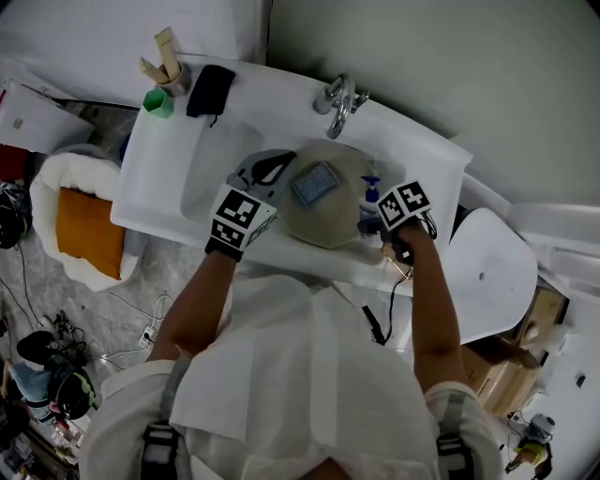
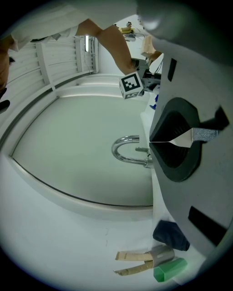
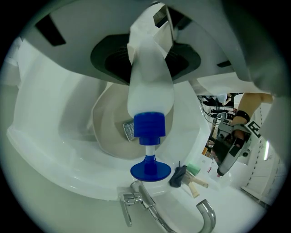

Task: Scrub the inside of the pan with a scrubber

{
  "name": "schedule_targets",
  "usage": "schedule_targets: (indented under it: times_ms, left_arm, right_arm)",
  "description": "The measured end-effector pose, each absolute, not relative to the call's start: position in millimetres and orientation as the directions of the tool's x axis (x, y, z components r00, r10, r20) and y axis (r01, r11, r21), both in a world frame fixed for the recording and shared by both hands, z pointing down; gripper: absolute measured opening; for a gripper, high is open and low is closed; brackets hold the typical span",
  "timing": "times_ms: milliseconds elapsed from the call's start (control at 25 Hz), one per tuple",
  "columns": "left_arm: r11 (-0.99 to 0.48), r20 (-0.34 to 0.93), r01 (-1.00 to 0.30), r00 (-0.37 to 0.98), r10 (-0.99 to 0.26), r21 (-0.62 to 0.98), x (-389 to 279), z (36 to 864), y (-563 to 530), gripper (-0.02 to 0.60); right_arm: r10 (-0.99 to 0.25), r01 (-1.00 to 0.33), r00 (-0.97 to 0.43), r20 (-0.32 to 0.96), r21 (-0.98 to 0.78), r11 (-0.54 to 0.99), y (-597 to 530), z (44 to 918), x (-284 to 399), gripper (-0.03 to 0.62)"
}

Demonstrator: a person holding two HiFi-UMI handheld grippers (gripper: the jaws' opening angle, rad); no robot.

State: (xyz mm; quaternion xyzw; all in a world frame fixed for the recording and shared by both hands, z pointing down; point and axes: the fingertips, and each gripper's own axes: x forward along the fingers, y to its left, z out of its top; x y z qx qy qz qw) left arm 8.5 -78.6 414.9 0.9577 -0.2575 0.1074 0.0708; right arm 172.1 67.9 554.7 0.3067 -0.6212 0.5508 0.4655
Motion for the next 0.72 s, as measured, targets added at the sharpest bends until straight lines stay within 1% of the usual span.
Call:
schedule_targets:
  times_ms: [440,720]
  left_arm:
    - [-0.863,0.244,-0.498,0.85,-0.466,0.087,13.8,416.3,-81.1,0.017]
    - [-0.861,0.25,-0.5,0.848,-0.467,0.091,16.0,418.7,-83.8,0.017]
  right_arm:
    - [0.156,-0.896,-0.374,0.914,-0.4,0.196,70.5,556.6,175.9,0.198]
    - [0.126,-0.894,-0.379,0.917,-0.398,0.206,64.4,557.2,176.9,0.199]
